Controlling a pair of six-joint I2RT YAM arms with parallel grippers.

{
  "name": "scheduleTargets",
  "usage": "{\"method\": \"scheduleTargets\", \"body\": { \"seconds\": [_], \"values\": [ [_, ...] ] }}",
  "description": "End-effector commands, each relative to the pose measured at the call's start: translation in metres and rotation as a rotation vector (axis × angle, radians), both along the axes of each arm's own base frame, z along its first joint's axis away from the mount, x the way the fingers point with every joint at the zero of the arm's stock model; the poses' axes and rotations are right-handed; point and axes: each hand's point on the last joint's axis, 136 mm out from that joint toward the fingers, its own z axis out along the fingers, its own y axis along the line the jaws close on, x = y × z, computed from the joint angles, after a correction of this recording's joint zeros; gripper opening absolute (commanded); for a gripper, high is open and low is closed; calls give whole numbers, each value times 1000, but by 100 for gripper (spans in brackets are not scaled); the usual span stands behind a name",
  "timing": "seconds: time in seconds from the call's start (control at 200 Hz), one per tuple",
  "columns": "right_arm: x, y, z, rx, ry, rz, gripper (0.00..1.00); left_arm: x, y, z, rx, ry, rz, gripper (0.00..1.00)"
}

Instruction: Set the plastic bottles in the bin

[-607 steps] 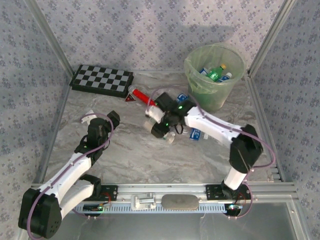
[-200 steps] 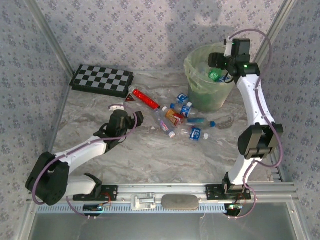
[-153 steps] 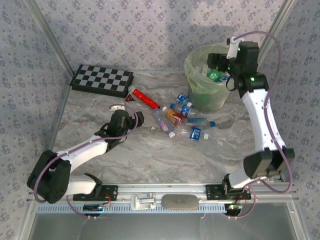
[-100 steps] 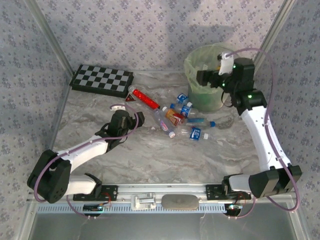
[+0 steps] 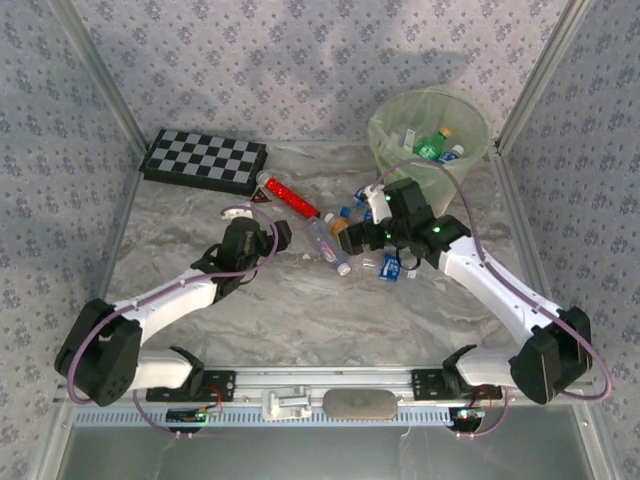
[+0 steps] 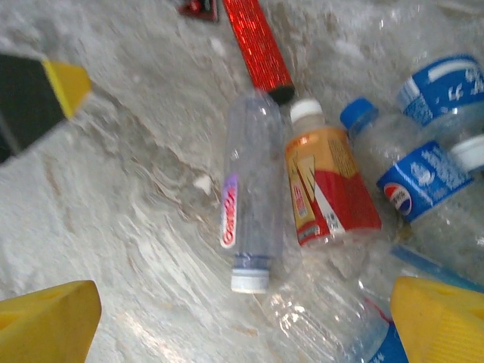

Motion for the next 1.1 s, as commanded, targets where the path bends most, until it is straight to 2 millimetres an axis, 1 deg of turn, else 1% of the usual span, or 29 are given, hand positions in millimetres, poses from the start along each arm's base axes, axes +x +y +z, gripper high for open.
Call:
{"method": "scheduleTargets", "body": {
  "seconds": [0.0,0.105,0.21,0.455,0.66,0.81,0.9,1.094],
  "values": [
    [-7,-24,-39,-209,80,-46,100,4,-4,7,-4,-6,3,100],
    [-15,-34,-65,-301,144,-54,100,5,-5,6,-3,-1,4,100],
    [-18,-43,-84,-363,188,-73,100,6,-8,6,-5,2,0,100],
    [-21,-54,-113,-452,253,-84,100,11,-19,10,-3,-1,-22,100],
    [-24,-56,-137,-499,316,-72,100,11,-23,9,-1,1,-28,100],
    [-27,-52,-147,-508,349,-51,100,11,-22,8,4,5,-26,100],
    [-31,-49,-148,-505,364,-36,100,11,-22,8,5,4,-23,100],
    [-43,-48,-150,-532,381,-21,100,13,-23,6,4,7,-26,100]
  ]
}}
